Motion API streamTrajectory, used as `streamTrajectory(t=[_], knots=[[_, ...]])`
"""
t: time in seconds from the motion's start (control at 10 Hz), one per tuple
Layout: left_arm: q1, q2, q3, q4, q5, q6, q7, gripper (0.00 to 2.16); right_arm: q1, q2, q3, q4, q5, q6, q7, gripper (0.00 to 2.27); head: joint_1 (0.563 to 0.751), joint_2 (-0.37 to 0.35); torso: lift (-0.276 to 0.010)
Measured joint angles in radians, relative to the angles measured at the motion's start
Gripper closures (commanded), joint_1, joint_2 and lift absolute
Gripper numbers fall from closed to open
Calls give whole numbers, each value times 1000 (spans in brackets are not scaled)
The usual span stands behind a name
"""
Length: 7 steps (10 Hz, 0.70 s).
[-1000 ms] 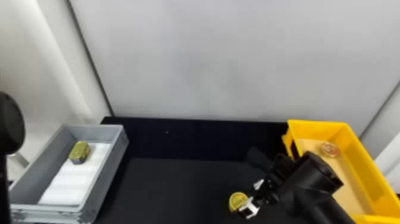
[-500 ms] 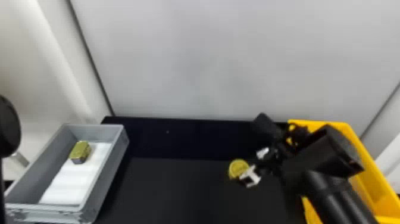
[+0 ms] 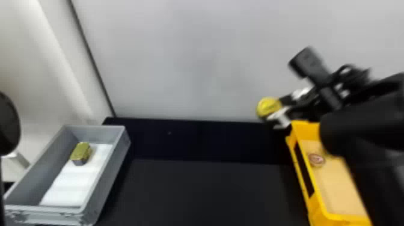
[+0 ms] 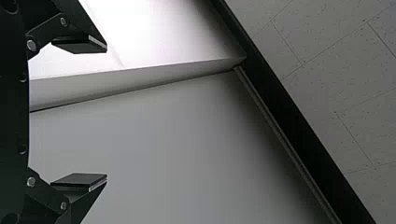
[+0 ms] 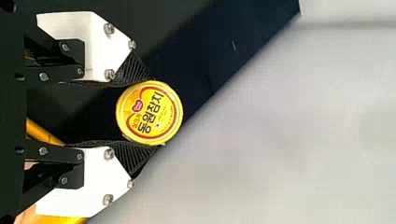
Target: Pick up the round yellow can and place it in the yellow rectangular box
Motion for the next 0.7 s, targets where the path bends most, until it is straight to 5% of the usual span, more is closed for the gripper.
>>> streamTrajectory(t=[0.5,0.7], knots=[[-12,8,-6,-5,-4,17,-6,277,1,-133,-195,-146,105,66,-30,734,663,54,-10],[-15,9,-6,-8,-6,21,-10,277,45,-155,-302,-149,109,70,-46,736,663,54,-10]])
